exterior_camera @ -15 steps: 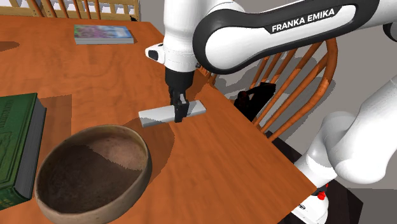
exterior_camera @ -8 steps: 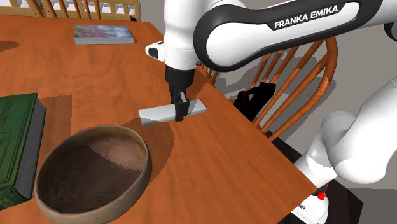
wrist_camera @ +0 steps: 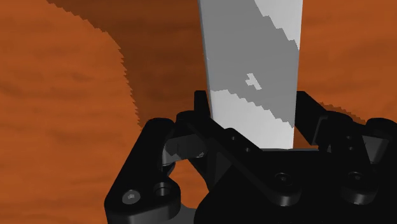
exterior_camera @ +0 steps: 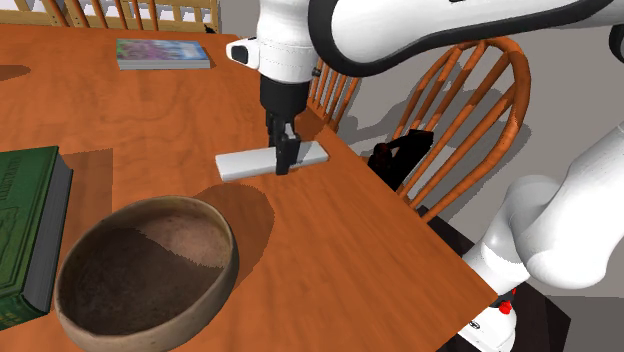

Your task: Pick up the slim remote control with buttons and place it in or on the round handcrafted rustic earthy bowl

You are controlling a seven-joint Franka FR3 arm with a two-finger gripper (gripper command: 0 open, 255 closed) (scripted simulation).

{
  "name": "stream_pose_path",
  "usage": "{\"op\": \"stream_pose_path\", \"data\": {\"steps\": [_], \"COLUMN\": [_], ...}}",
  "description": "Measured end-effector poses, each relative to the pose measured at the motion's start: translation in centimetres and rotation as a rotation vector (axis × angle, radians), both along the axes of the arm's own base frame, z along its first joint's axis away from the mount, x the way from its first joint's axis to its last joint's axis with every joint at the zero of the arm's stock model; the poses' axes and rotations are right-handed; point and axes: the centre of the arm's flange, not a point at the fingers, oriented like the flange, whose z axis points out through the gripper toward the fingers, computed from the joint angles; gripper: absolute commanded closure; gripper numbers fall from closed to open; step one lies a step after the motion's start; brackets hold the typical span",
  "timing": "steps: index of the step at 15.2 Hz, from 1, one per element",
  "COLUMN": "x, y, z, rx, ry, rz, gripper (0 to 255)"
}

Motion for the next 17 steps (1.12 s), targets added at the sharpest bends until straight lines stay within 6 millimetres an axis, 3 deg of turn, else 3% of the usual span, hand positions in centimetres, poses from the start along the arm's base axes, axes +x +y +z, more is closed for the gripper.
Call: {"op": "stream_pose_path", "data": {"steps": [17], "x": [0.0], "y": [-0.1], "z": [9.1], "rx": [0.000], "ry": [0.000], "rz": [0.000], "gripper": [255]}}
